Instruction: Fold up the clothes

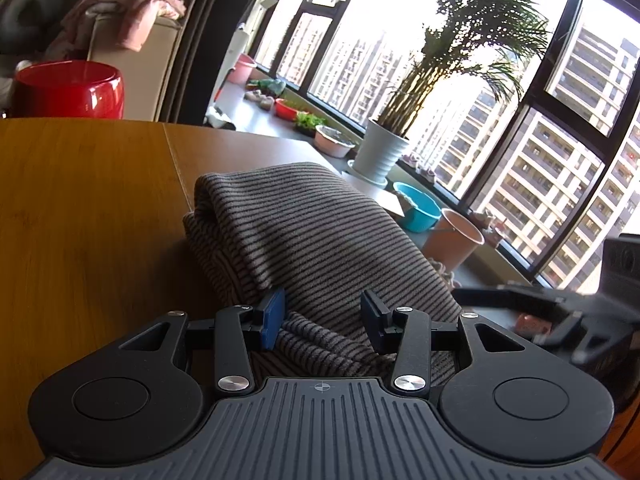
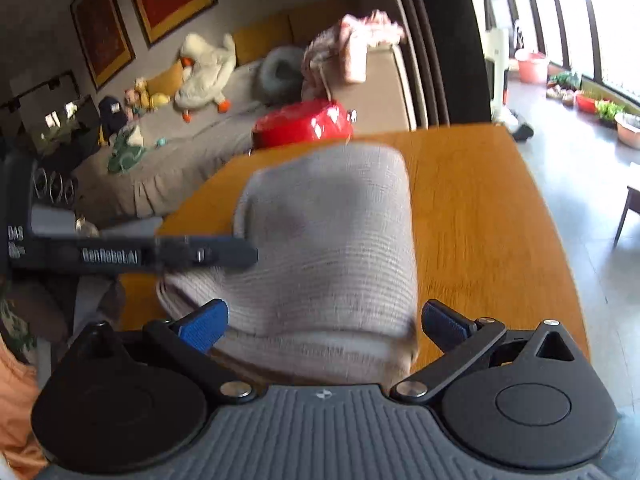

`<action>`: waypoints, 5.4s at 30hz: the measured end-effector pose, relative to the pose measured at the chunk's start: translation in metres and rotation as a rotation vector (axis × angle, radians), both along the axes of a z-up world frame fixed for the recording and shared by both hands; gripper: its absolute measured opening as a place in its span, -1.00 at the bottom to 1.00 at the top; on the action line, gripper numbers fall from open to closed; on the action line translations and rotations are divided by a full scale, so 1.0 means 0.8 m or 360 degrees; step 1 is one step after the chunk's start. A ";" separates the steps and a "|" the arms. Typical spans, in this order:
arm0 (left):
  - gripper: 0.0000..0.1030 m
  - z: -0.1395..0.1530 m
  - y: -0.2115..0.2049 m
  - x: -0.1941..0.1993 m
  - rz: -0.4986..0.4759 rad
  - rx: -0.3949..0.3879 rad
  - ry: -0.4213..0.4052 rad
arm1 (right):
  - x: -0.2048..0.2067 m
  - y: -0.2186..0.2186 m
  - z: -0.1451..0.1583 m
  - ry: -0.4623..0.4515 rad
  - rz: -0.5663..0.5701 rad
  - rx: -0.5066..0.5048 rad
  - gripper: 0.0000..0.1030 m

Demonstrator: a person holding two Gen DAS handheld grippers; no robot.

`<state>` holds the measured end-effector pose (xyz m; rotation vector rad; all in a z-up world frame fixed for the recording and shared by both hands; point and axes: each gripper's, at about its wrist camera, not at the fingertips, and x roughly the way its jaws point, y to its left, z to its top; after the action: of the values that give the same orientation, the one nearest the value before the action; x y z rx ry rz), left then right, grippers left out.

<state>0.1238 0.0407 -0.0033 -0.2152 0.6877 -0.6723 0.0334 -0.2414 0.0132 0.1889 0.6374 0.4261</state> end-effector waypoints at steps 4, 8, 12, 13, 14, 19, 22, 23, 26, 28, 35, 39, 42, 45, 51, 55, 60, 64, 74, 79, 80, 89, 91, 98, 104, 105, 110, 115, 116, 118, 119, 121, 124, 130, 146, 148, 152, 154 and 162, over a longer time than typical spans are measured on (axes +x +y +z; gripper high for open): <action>-0.10 -0.001 0.001 0.000 -0.0001 -0.0005 -0.0001 | 0.042 -0.013 0.035 -0.0115 -0.0169 -0.0009 0.99; -0.10 -0.001 0.003 0.001 -0.0004 -0.0019 0.0002 | 0.114 -0.029 0.022 0.0111 -0.0265 0.0081 0.82; -0.10 -0.003 0.006 0.002 -0.0006 -0.0030 0.0010 | 0.157 -0.033 -0.032 0.0448 -0.0210 0.0416 0.71; -0.10 -0.003 0.007 0.002 -0.0004 -0.0032 0.0013 | 0.158 -0.030 -0.043 0.0489 -0.0178 0.0507 0.41; -0.08 -0.004 0.009 0.003 -0.0002 -0.0034 0.0016 | 0.149 -0.018 -0.034 0.0415 -0.0153 0.0447 0.40; -0.07 -0.006 0.014 0.004 0.0004 -0.0058 0.0029 | 0.118 0.056 0.016 0.0088 -0.0125 -0.0171 0.25; -0.06 -0.004 0.009 0.003 0.0001 -0.0037 0.0017 | 0.114 0.091 0.012 -0.0004 -0.0171 -0.0536 0.25; -0.05 -0.004 0.008 0.003 0.0001 -0.0030 0.0012 | 0.112 0.098 0.008 -0.0037 -0.0173 -0.0611 0.25; -0.05 -0.003 0.006 0.002 0.0000 -0.0024 0.0011 | 0.108 0.110 0.007 -0.0092 -0.0174 -0.0709 0.25; -0.05 -0.003 0.006 0.001 0.0000 -0.0021 0.0011 | 0.108 0.108 0.006 -0.0100 -0.0169 -0.0699 0.25; 0.00 0.017 0.013 -0.012 0.0047 -0.0042 0.0007 | 0.105 0.095 0.003 -0.0111 -0.0162 -0.0654 0.28; 0.08 0.026 0.008 -0.030 -0.0056 -0.0019 -0.0015 | 0.106 0.090 -0.002 -0.0117 -0.0172 -0.0657 0.34; 0.05 0.015 -0.002 -0.033 -0.0082 0.0065 -0.0016 | 0.106 0.091 -0.002 -0.0119 -0.0174 -0.0655 0.35; 0.05 0.009 -0.003 -0.031 -0.0077 0.0067 -0.0010 | 0.105 0.091 -0.002 -0.0125 -0.0171 -0.0660 0.35; 0.03 0.003 -0.003 -0.033 -0.0065 0.0101 -0.0027 | 0.103 0.087 0.001 -0.0134 -0.0172 -0.0629 0.38; 0.00 0.002 0.005 -0.031 -0.0046 0.0069 -0.0017 | 0.077 0.064 0.017 -0.0152 -0.0039 -0.0377 0.52; -0.04 0.032 0.010 -0.026 0.0077 -0.0069 -0.0079 | 0.050 0.052 -0.014 -0.0101 -0.0059 -0.0417 0.62; -0.04 0.040 -0.024 -0.011 0.0042 0.0019 -0.0129 | 0.052 0.040 -0.026 -0.0053 -0.0081 -0.0308 0.65; -0.14 0.012 -0.019 -0.003 0.0039 0.0109 -0.0087 | 0.071 -0.030 -0.007 0.0120 -0.0087 0.0079 0.65; -0.14 0.009 -0.013 -0.002 0.0028 0.0078 -0.0081 | 0.109 -0.042 -0.019 0.0230 -0.0161 0.0304 0.65; -0.14 0.008 -0.012 -0.002 0.0026 0.0077 -0.0081 | 0.117 -0.040 -0.024 0.0254 -0.0175 0.0307 0.65; 0.05 0.004 -0.009 0.000 0.0023 0.0066 -0.0087 | 0.120 -0.015 -0.021 0.0255 -0.0017 0.0474 0.36; 0.05 0.004 -0.006 -0.001 0.0017 0.0047 -0.0082 | 0.115 -0.012 -0.009 0.0200 0.0010 0.0445 0.26; 0.14 0.013 0.017 -0.016 0.0073 -0.0062 -0.0066 | 0.123 -0.007 -0.030 0.0252 -0.0152 0.0158 0.26; 0.15 -0.011 0.016 -0.006 0.0100 -0.0031 0.0031 | 0.109 -0.007 -0.022 0.0179 -0.0149 0.0113 0.31; 0.16 -0.013 0.017 -0.006 0.0103 -0.0039 0.0035 | 0.104 -0.009 -0.018 0.0165 -0.0148 0.0112 0.33; 0.29 -0.021 0.015 0.001 0.0115 -0.0051 0.0089 | 0.058 -0.011 -0.015 0.0139 -0.0016 0.0097 0.73; 0.35 -0.021 0.018 0.001 0.0143 -0.0093 0.0142 | 0.029 0.009 -0.038 0.0120 0.0003 -0.0128 0.77; 0.29 -0.017 0.019 -0.005 0.0133 -0.0091 0.0131 | 0.029 0.010 -0.037 0.0118 -0.0005 -0.0135 0.77; 0.32 -0.006 0.020 -0.018 0.0109 -0.0085 0.0101 | 0.030 0.014 -0.035 0.0098 0.0000 -0.0171 0.77; 0.34 -0.001 0.021 -0.024 0.0097 -0.0082 0.0086 | 0.030 0.015 -0.035 0.0090 0.0001 -0.0187 0.77; 0.31 -0.003 0.020 -0.033 0.0059 -0.0072 0.0100 | 0.031 0.013 -0.036 0.0089 0.0003 -0.0185 0.78; 0.25 -0.022 0.014 -0.034 0.0061 0.0015 0.0134 | 0.030 0.008 -0.037 0.0094 0.0003 -0.0160 0.78; 0.27 -0.023 0.020 -0.032 0.0078 -0.0020 0.0153 | 0.028 -0.007 -0.020 0.0062 -0.0027 -0.0120 0.79; 0.31 -0.023 0.011 0.006 0.0191 -0.0108 0.0231 | 0.073 -0.026 -0.035 0.0202 -0.0042 0.0141 0.45; 0.25 -0.021 0.019 0.007 0.0222 -0.0098 0.0200 | 0.082 -0.013 -0.034 0.0201 0.0012 0.0129 0.38; 0.24 -0.021 0.055 0.023 0.0378 -0.0089 0.0163 | 0.118 0.027 -0.036 0.0165 0.0094 0.0109 0.38; 0.24 -0.021 0.076 0.037 0.0464 -0.0075 0.0139 | 0.140 0.049 -0.037 0.0149 0.0133 0.0107 0.38; 0.29 -0.023 0.148 0.110 0.0718 -0.0086 0.0071 | 0.250 0.140 -0.045 0.0066 0.0175 0.0125 0.39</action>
<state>0.2122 0.1588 -0.0216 -0.4217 0.6354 -0.2544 0.2331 -0.1291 -0.0229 0.2388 0.6745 0.5549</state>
